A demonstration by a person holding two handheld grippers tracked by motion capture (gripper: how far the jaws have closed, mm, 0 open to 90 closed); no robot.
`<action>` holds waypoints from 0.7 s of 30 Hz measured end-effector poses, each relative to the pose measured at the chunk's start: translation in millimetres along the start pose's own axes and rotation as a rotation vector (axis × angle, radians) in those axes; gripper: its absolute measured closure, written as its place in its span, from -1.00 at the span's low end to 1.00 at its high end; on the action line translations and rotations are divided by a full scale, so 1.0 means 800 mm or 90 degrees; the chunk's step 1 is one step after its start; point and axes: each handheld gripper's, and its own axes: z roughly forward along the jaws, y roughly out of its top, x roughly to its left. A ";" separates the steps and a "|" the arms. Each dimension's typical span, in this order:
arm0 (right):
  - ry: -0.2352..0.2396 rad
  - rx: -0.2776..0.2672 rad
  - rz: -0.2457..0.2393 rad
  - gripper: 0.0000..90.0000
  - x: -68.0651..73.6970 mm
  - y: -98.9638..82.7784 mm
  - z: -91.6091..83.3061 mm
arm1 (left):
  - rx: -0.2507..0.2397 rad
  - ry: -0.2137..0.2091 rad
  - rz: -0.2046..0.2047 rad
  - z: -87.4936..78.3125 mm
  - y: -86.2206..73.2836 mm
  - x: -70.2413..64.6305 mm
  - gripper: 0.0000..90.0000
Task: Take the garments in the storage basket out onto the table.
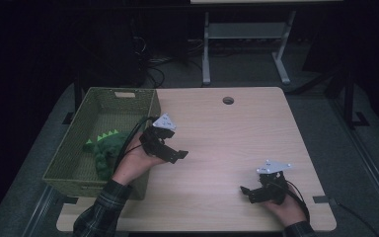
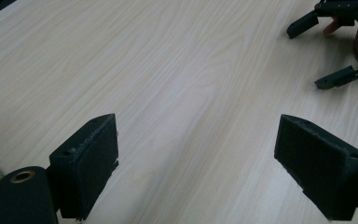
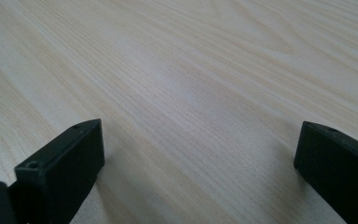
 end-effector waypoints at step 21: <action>-0.001 -0.001 -0.003 -0.97 0.000 0.000 0.000 | -0.024 0.025 -0.022 -0.040 -0.009 0.035 -0.70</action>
